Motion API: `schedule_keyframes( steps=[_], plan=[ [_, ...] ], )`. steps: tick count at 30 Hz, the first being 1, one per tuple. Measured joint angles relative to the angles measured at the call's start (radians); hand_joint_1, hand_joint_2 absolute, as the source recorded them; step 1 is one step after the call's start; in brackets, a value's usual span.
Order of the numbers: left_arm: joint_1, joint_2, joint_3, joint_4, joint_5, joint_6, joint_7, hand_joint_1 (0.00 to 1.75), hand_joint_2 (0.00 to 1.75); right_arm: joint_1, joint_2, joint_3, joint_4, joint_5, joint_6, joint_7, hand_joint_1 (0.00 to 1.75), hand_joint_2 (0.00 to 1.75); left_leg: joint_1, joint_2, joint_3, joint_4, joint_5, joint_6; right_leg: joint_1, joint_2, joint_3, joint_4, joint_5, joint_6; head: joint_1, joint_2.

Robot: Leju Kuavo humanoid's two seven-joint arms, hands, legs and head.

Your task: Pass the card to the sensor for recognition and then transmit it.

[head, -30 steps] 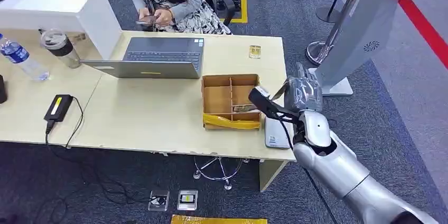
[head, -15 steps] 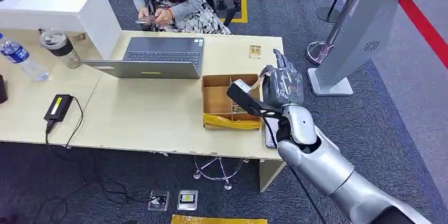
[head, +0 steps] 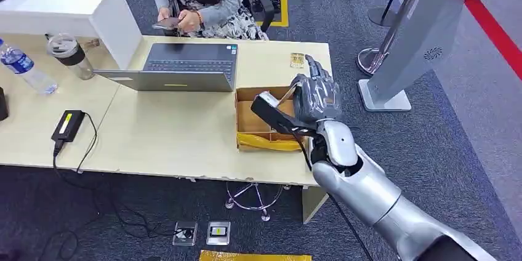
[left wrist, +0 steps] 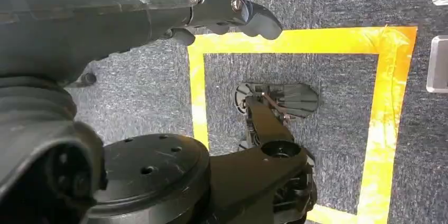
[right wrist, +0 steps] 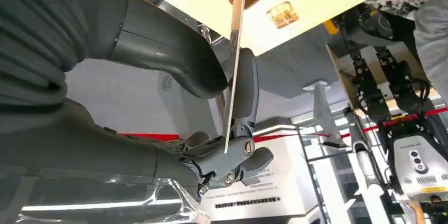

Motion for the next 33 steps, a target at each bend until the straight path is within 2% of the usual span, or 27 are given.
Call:
schedule_keyframes(
  steps=[14,22,33],
  plan=[
    [0.000,0.000,-0.006,0.000,0.021,0.018,0.011,0.00,0.00,-0.001,0.026,0.000,0.032,0.019,0.011,-0.028,1.75,1.75,0.000,0.000,0.000,0.000,0.000,0.000,0.000,0.000,0.000,0.000,0.000,0.000,0.000,0.000],
    [0.001,0.000,-0.007,0.000,0.024,0.027,0.033,0.00,0.00,-0.002,0.030,0.000,0.052,0.018,0.008,-0.027,1.75,1.75,0.000,0.000,0.000,0.000,0.000,0.000,0.000,0.000,0.000,0.000,0.000,0.000,0.000,0.000],
    [0.001,0.000,-0.008,0.000,0.011,0.010,0.032,0.00,0.00,-0.002,0.030,-0.002,0.054,0.025,0.010,-0.010,1.75,1.75,0.000,0.000,0.000,0.000,0.000,0.000,0.000,0.000,0.000,0.000,0.000,0.000,0.000,0.000]
  ],
)
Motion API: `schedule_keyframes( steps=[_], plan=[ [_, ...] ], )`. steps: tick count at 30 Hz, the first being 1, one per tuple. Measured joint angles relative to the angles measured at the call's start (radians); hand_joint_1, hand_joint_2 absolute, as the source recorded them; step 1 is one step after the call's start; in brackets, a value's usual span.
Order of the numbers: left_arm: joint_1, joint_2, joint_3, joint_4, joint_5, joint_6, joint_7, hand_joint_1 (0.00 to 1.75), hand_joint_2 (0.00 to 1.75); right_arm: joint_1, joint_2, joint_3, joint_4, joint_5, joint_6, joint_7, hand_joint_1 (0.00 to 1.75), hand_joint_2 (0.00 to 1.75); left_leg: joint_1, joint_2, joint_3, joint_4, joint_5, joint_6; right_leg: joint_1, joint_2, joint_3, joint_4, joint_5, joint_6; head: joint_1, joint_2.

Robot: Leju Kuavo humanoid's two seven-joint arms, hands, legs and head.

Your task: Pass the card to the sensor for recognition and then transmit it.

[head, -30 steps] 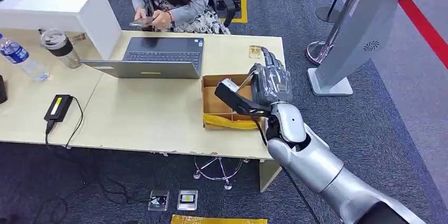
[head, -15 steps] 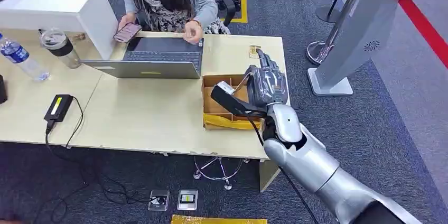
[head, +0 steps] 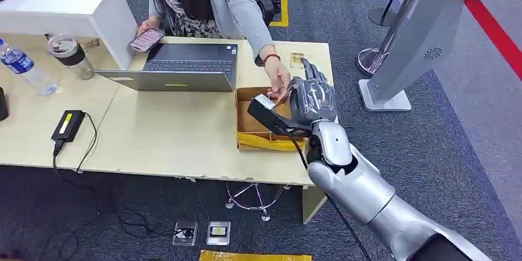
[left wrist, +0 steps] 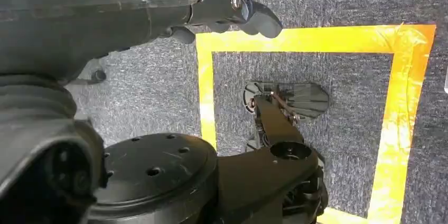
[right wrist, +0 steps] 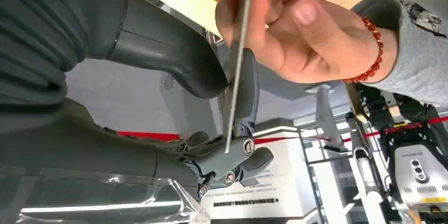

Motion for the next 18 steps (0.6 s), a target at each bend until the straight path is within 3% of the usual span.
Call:
schedule_keyframes(
  steps=[4,5,9,10,11,18],
  plan=[
    [0.000,0.000,0.000,0.000,-0.005,-0.010,-0.013,0.00,0.00,0.000,-0.002,-0.004,0.000,0.016,0.012,0.014,1.75,1.75,0.000,0.000,0.000,0.000,0.000,0.000,0.000,0.000,0.000,0.000,0.000,0.000,0.000,0.000],
    [0.000,0.000,0.000,0.000,-0.008,-0.010,-0.014,0.00,0.00,0.000,-0.002,-0.005,0.000,0.018,0.015,0.015,1.10,1.75,0.000,0.000,0.000,0.000,0.000,0.000,0.000,0.000,0.000,0.000,0.000,0.000,0.000,0.000],
    [0.000,0.000,-0.001,0.000,-0.014,-0.012,-0.014,0.00,0.00,0.000,-0.004,-0.011,0.000,0.027,0.020,0.021,1.10,1.75,0.000,0.000,0.000,0.000,0.000,0.000,0.000,0.000,0.000,0.000,0.000,0.000,0.000,0.000],
    [0.000,0.000,-0.001,0.000,-0.014,-0.012,-0.014,0.00,0.00,0.000,-0.005,-0.013,0.000,0.030,0.018,0.023,0.00,1.75,0.000,0.000,0.000,0.000,0.000,0.000,0.000,0.000,0.000,0.000,0.000,0.000,0.000,0.000],
    [0.000,0.000,-0.001,0.000,-0.014,-0.012,-0.014,0.00,0.00,0.001,-0.005,-0.016,0.000,0.032,0.016,0.023,0.00,0.00,0.000,0.000,0.000,0.000,0.000,0.000,0.000,0.000,0.000,0.000,0.000,0.000,0.000,0.000],
    [0.000,0.000,-0.001,0.000,-0.013,-0.011,-0.014,0.00,0.00,0.001,-0.008,-0.018,-0.001,0.034,0.004,-0.012,0.00,0.00,0.000,0.000,0.000,0.000,0.000,0.000,0.000,0.001,0.000,0.000,0.000,0.000,0.000,0.000]
  ],
)
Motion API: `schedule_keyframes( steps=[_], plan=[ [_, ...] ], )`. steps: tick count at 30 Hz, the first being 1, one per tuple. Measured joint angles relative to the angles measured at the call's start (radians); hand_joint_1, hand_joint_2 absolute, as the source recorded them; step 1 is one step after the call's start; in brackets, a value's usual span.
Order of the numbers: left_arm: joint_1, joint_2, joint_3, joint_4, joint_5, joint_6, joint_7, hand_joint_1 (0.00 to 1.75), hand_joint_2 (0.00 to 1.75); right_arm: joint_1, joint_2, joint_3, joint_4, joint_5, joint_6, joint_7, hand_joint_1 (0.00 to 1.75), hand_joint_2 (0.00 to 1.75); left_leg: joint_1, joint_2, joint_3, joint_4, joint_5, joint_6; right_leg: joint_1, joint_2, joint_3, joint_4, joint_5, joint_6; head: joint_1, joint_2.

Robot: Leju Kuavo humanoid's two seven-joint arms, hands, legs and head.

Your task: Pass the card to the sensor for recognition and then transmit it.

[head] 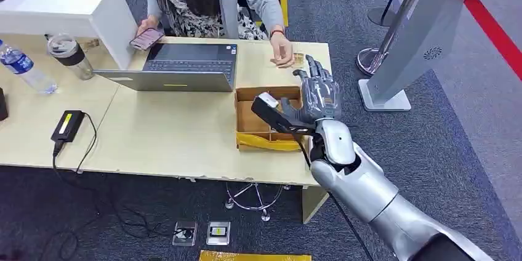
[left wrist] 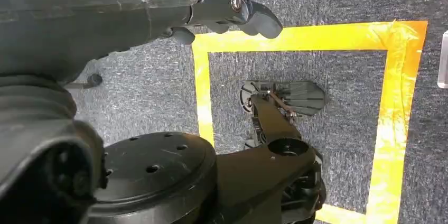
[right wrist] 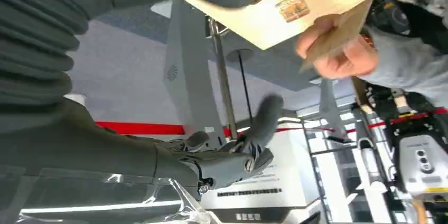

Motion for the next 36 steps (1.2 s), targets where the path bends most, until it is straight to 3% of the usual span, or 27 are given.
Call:
schedule_keyframes(
  steps=[1,10,17,21,36],
  plan=[
    [0.000,0.000,0.000,0.000,0.000,0.000,0.000,0.00,0.00,0.000,0.000,0.000,0.000,0.002,0.008,-0.003,0.00,1.75,0.000,0.000,0.000,0.000,0.000,0.000,0.000,0.000,0.000,0.000,0.000,0.000,0.000,0.000],
    [0.000,0.001,0.000,0.000,0.010,-0.005,0.000,0.00,0.00,0.013,-0.016,0.001,-0.055,0.039,0.076,0.025,0.00,1.75,0.000,0.000,0.001,0.000,0.000,0.000,0.000,0.000,0.000,0.000,0.000,0.000,0.000,0.000],
    [-0.002,0.005,0.000,0.000,0.010,-0.007,0.000,0.00,0.00,0.048,-0.071,0.015,-0.207,0.042,0.253,0.079,0.00,1.75,0.000,0.001,0.000,0.000,0.000,0.000,0.000,0.000,0.000,0.000,0.000,0.000,0.000,0.000],
    [-0.001,0.009,0.000,0.000,0.021,0.003,0.000,0.00,0.00,0.043,-0.077,0.044,-0.257,0.005,0.333,0.085,0.00,1.75,0.000,0.001,0.000,0.000,0.000,0.000,0.000,0.000,0.000,0.000,0.000,0.000,0.000,0.000],
    [0.000,0.010,0.000,0.000,0.025,0.013,0.004,0.00,0.00,0.012,-0.074,0.153,-0.258,-0.145,0.349,0.114,0.00,1.75,0.000,0.000,0.000,0.000,0.000,0.000,0.000,0.000,0.000,0.000,0.000,0.000,0.000,0.000]
  ],
)
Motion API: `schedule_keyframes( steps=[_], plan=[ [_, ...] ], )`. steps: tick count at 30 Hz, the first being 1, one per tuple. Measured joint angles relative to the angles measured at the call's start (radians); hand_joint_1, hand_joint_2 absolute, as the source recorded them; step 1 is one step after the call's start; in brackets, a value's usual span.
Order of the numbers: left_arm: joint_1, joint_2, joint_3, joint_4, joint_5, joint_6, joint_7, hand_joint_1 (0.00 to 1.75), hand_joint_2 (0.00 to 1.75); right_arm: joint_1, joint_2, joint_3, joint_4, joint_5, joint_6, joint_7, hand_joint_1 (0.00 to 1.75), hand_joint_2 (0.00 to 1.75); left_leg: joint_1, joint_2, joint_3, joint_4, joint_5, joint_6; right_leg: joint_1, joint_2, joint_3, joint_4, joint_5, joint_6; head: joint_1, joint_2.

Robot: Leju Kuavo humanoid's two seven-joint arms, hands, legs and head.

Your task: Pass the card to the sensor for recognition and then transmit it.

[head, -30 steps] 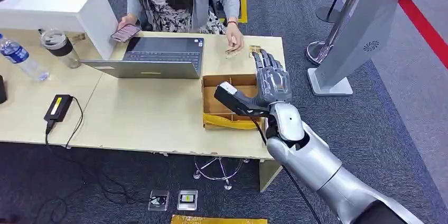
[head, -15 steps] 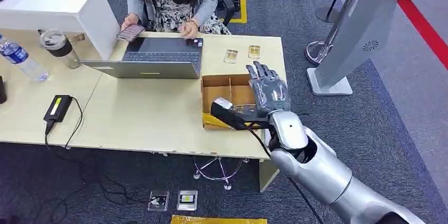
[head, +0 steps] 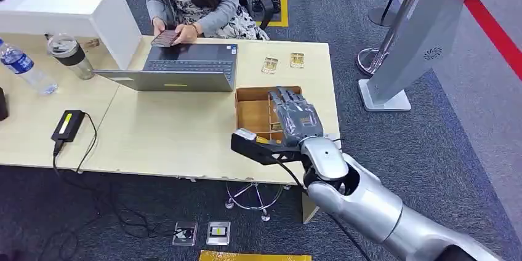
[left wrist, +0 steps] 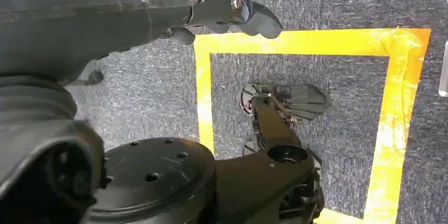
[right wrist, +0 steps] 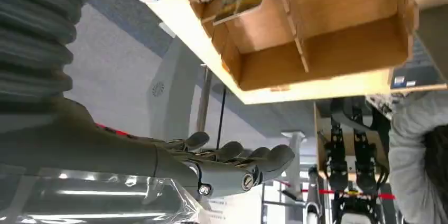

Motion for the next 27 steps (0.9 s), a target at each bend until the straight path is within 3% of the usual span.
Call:
schedule_keyframes(
  steps=[8,16,27],
  plan=[
    [0.000,0.000,0.000,0.000,0.003,-0.003,0.007,0.00,0.00,-0.004,0.018,0.042,0.074,-0.021,-0.013,0.020,0.00,1.75,0.000,0.000,0.000,0.000,0.000,0.000,0.000,0.000,0.000,0.000,0.000,0.000,0.000,0.000],
    [0.000,0.000,0.001,0.000,0.019,-0.006,0.007,0.00,0.00,-0.015,0.041,0.074,0.143,-0.039,-0.055,-0.004,0.00,1.75,0.000,0.000,0.000,0.000,0.000,0.000,0.000,0.000,0.000,0.000,0.000,0.000,0.000,0.000],
    [0.001,0.001,0.001,0.000,0.023,-0.008,0.007,0.00,0.00,-0.023,0.052,0.081,0.200,-0.040,-0.065,0.016,0.00,1.75,0.000,0.000,0.000,0.000,0.000,0.000,0.000,0.000,0.000,0.000,0.000,0.000,0.000,0.000]
  ],
)
